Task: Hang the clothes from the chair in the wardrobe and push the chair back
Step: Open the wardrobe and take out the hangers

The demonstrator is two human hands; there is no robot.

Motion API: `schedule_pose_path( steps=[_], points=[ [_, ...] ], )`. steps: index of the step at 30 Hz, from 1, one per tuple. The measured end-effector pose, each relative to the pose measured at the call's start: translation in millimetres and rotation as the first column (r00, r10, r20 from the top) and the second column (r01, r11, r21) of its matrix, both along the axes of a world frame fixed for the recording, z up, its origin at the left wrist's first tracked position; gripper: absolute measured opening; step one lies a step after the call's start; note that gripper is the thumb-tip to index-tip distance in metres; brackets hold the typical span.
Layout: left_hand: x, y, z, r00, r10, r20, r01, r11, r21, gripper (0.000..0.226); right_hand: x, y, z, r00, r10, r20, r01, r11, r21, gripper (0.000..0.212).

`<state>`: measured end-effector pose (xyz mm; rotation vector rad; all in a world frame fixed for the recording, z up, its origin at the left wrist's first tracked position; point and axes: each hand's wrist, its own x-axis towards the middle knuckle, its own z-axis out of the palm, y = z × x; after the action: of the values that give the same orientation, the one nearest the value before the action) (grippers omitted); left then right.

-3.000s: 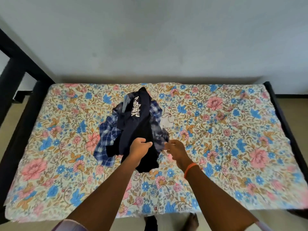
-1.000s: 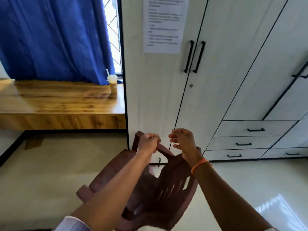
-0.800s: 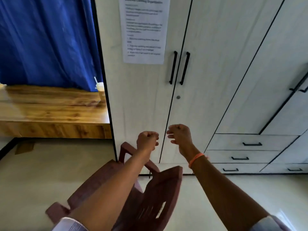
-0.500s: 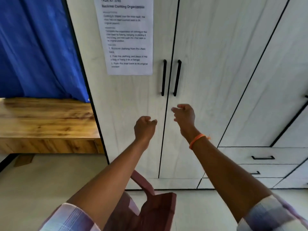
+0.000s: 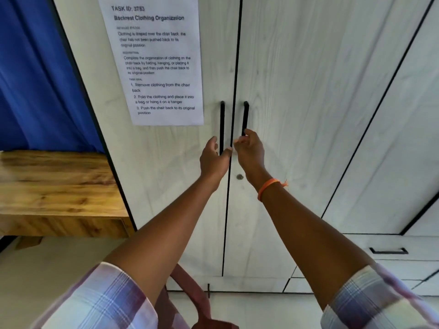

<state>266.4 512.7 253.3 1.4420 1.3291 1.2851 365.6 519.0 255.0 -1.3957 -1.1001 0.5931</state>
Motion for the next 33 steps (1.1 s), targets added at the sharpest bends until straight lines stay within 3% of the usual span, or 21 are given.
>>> schedule_pose_path(
  steps=[2, 6, 9, 14, 18, 21, 26, 30, 33],
  points=[
    [13.7, 10.1, 4.9, 1.000, -0.004, -0.016, 0.004, 1.000, 0.005, 0.062, 5.5, 4.2, 5.8, 0.998, 0.061, 0.029, -0.061, 0.998, 0.013, 0.038],
    [27.6, 27.5, 5.6, 0.998, 0.059, -0.012, -0.059, 0.998, -0.004, 0.060, 22.4, 15.4, 11.0, 0.985, -0.171, -0.004, 0.171, 0.979, 0.113, 0.015],
    [29.3, 35.8, 2.0, 0.998, 0.063, -0.012, -0.062, 0.998, 0.004, 0.058, 28.7, 21.1, 13.5, 0.997, -0.044, -0.057, 0.047, 0.998, 0.037, 0.022],
    [27.1, 46.8, 0.9, 1.000, 0.018, -0.025, -0.018, 1.000, 0.010, 0.054, 35.0, 25.5, 12.7, 0.995, 0.097, 0.006, -0.097, 0.995, -0.004, 0.021],
    [24.4, 50.9, -1.3, 1.000, -0.004, 0.028, 0.004, 1.000, -0.028, 0.055, 38.3, 14.6, 10.4, 0.994, 0.107, 0.039, -0.107, 0.994, -0.005, 0.024],
    [20.8, 42.4, 1.2, 0.998, -0.015, 0.056, 0.017, 1.000, -0.025, 0.040, 33.6, -8.2, 0.0, 0.995, 0.042, 0.095, -0.049, 0.996, 0.075, 0.024],
    [37.3, -0.2, 2.2, 0.983, -0.033, 0.179, 0.029, 0.999, 0.026, 0.029, 34.7, -56.5, -21.1, 0.996, -0.015, 0.083, -0.001, 0.982, 0.187, 0.023],
    [47.9, -42.7, -9.5, 0.891, -0.168, 0.422, 0.226, 0.970, -0.090, 0.048, 39.1, -94.5, -24.3, 0.996, -0.046, 0.070, 0.028, 0.968, 0.248, 0.018],
    [41.1, -59.7, -15.3, 0.877, -0.252, 0.409, 0.295, 0.955, -0.044, 0.033, 43.2, -115.7, -26.7, 0.994, -0.086, 0.061, 0.066, 0.957, 0.282, 0.012]
  ],
)
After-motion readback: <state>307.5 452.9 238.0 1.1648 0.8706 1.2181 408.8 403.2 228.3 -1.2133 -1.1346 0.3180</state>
